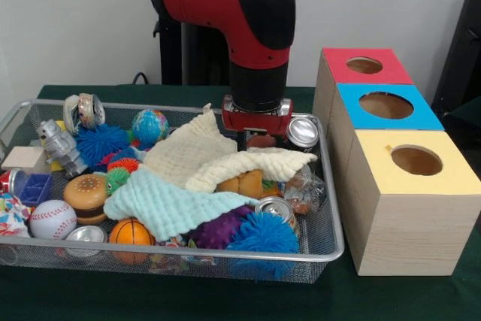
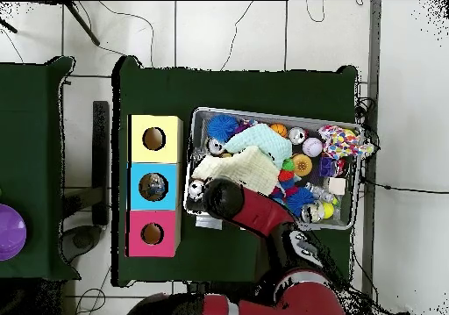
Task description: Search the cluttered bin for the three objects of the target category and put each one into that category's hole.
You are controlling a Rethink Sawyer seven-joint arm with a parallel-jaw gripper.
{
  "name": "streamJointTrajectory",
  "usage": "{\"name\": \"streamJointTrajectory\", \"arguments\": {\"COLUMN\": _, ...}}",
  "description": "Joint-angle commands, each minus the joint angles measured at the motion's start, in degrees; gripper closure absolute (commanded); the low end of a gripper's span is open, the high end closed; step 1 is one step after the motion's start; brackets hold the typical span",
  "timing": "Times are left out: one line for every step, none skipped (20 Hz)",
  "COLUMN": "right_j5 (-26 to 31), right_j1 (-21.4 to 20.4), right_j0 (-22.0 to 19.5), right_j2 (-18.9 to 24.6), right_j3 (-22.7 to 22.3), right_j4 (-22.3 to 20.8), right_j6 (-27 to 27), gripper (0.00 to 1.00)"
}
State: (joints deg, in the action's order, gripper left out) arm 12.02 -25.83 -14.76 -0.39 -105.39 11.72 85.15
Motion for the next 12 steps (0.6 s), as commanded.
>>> {"name": "streamJointTrajectory", "arguments": {"right_j5": -7.6, "right_j1": 8.6, "right_j0": -7.0, "right_j2": 6.2, "right_j3": 7.1, "right_j4": -1.4, "right_j6": 7.6, "gripper": 0.00}}
{"name": "streamJointTrajectory", "arguments": {"right_j5": -6.8, "right_j1": 9.2, "right_j0": -7.8, "right_j2": 6.3, "right_j3": 8.3, "right_j4": -1.9, "right_j6": 6.5, "gripper": 0.00}}
{"name": "streamJointTrajectory", "arguments": {"right_j5": -5.9, "right_j1": 9.6, "right_j0": -8.5, "right_j2": 6.5, "right_j3": 9.2, "right_j4": -2.2, "right_j6": 5.5, "gripper": 0.00}}
{"name": "streamJointTrajectory", "arguments": {"right_j5": -4.8, "right_j1": 9.9, "right_j0": -9.2, "right_j2": 6.7, "right_j3": 10.2, "right_j4": -2.4, "right_j6": 4.6, "gripper": 0.00}}
{"name": "streamJointTrajectory", "arguments": {"right_j5": -4.1, "right_j1": 9.9, "right_j0": -9.6, "right_j2": 6.9, "right_j3": 10.6, "right_j4": -2.7, "right_j6": 4.2, "gripper": 0.00}}
{"name": "streamJointTrajectory", "arguments": {"right_j5": -3.8, "right_j1": 9.9, "right_j0": -10.0, "right_j2": 7.1, "right_j3": 10.9, "right_j4": -2.9, "right_j6": 4.1, "gripper": 0.00}}
{"name": "streamJointTrajectory", "arguments": {"right_j5": -3.5, "right_j1": 9.9, "right_j0": -10.4, "right_j2": 7.3, "right_j3": 11.1, "right_j4": -3.1, "right_j6": 4.1, "gripper": 0.00}}
{"name": "streamJointTrajectory", "arguments": {"right_j5": -3.4, "right_j1": 9.7, "right_j0": -10.8, "right_j2": 7.6, "right_j3": 11.1, "right_j4": -3.3, "right_j6": 4.1, "gripper": 0.00}}
{"name": "streamJointTrajectory", "arguments": {"right_j5": -3.2, "right_j1": 9.7, "right_j0": -11.3, "right_j2": 7.9, "right_j3": 11.2, "right_j4": -3.6, "right_j6": 4.2, "gripper": 0.00}}
{"name": "streamJointTrajectory", "arguments": {"right_j5": -2.8, "right_j1": 9.6, "right_j0": -11.6, "right_j2": 8.0, "right_j3": 11.3, "right_j4": -3.7, "right_j6": 4.3, "gripper": 0.00}}
{"name": "streamJointTrajectory", "arguments": {"right_j5": -2.4, "right_j1": 9.5, "right_j0": -11.8, "right_j2": 8.2, "right_j3": 11.5, "right_j4": -3.8, "right_j6": 4.4, "gripper": 0.00}}
{"name": "streamJointTrajectory", "arguments": {"right_j5": -1.8, "right_j1": 9.4, "right_j0": -12.0, "right_j2": 8.1, "right_j3": 11.8, "right_j4": -3.8, "right_j6": 4.6, "gripper": 0.00}}
